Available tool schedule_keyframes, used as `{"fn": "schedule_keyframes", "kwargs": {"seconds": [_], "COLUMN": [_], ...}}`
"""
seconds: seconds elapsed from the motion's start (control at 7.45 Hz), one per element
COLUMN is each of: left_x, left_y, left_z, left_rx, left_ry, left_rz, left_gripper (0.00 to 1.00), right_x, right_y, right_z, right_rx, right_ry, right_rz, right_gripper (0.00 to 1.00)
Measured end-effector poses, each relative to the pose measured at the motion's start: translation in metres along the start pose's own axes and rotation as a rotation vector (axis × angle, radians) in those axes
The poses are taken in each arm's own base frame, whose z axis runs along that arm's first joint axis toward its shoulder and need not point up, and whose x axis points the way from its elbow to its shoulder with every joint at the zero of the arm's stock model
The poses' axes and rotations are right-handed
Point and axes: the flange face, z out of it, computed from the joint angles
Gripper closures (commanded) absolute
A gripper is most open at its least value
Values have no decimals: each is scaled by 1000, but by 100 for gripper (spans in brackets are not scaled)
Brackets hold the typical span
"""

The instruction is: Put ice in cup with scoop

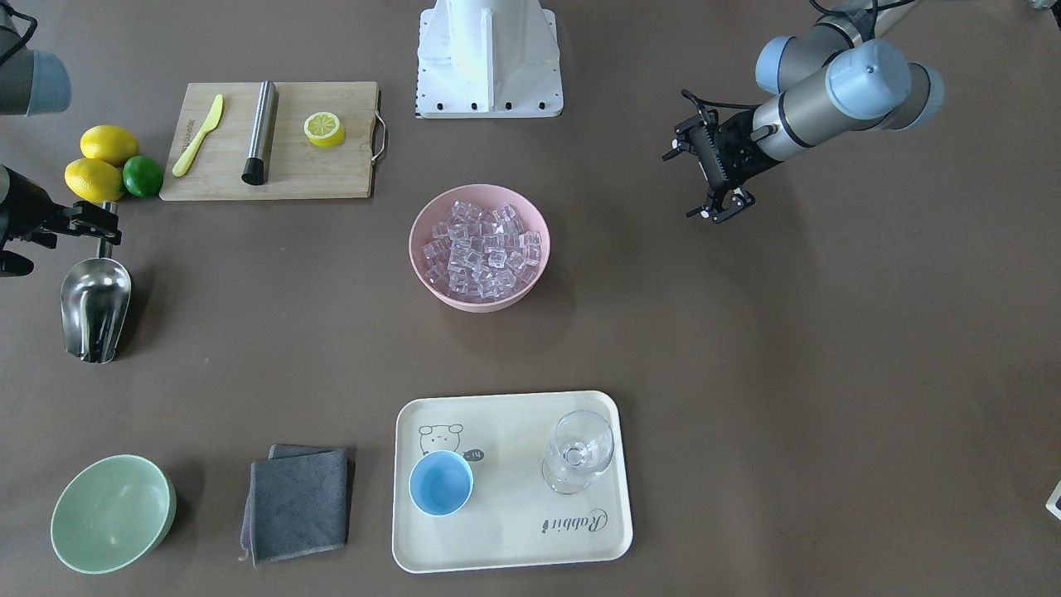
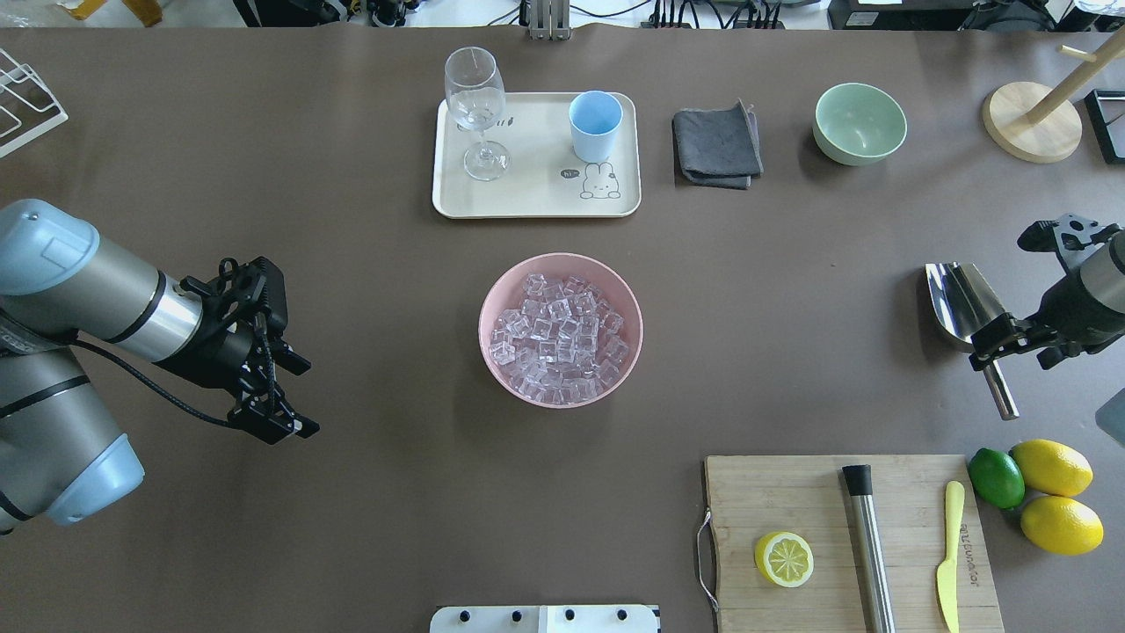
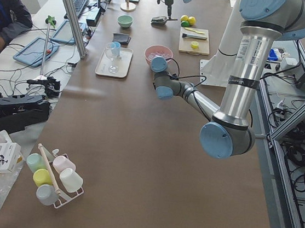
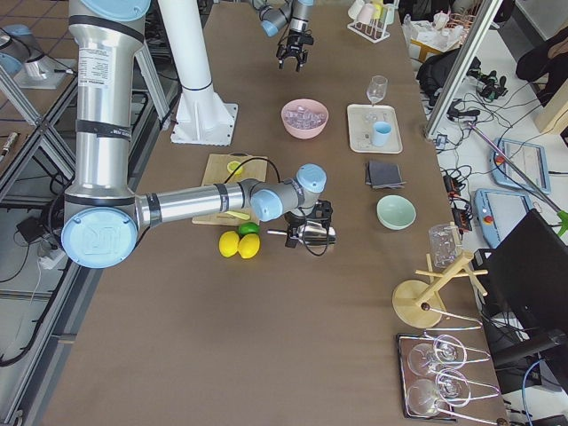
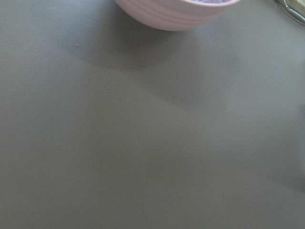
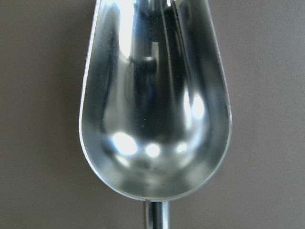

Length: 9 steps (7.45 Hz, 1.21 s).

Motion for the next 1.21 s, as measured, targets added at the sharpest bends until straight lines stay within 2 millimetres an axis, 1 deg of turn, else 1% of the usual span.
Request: {"fn": "schedule_keyframes", "kwargs": {"seconds": [0.13, 0.27, 0.4, 0.54, 0.81, 0.94, 1.07, 1.21], "left_x": [7, 9, 7, 1, -13, -20, -26, -31], "left_y": [-5, -16, -31, -47, -63, -72, -84, -92], "left_z": [15, 29, 47, 62, 84, 92, 99, 101], "left_rx": [26, 53, 81, 110, 106, 98, 94, 92], "left_ry": [-18, -30, -39, -57, -89, -101, -123, -150], "left_rz": [48, 84, 121, 177, 447, 565, 637, 671], "left_gripper": [1, 1, 1, 1, 1, 1, 1, 1], "right_x": [-4, -9, -13, -16, -16, -15, -15, -15], "right_y": [3, 6, 8, 10, 12, 13, 14, 14], "right_z": [5, 12, 18, 23, 30, 33, 34, 34], "right_rx": [-13, -27, -40, -48, -63, -69, -73, -75], "right_ry": [1, 3, 10, 15, 24, 27, 28, 26], "right_rz": [-6, -10, -14, -16, -16, -15, -14, -13], "right_gripper": [0, 2, 11, 16, 100, 100, 100, 100]}}
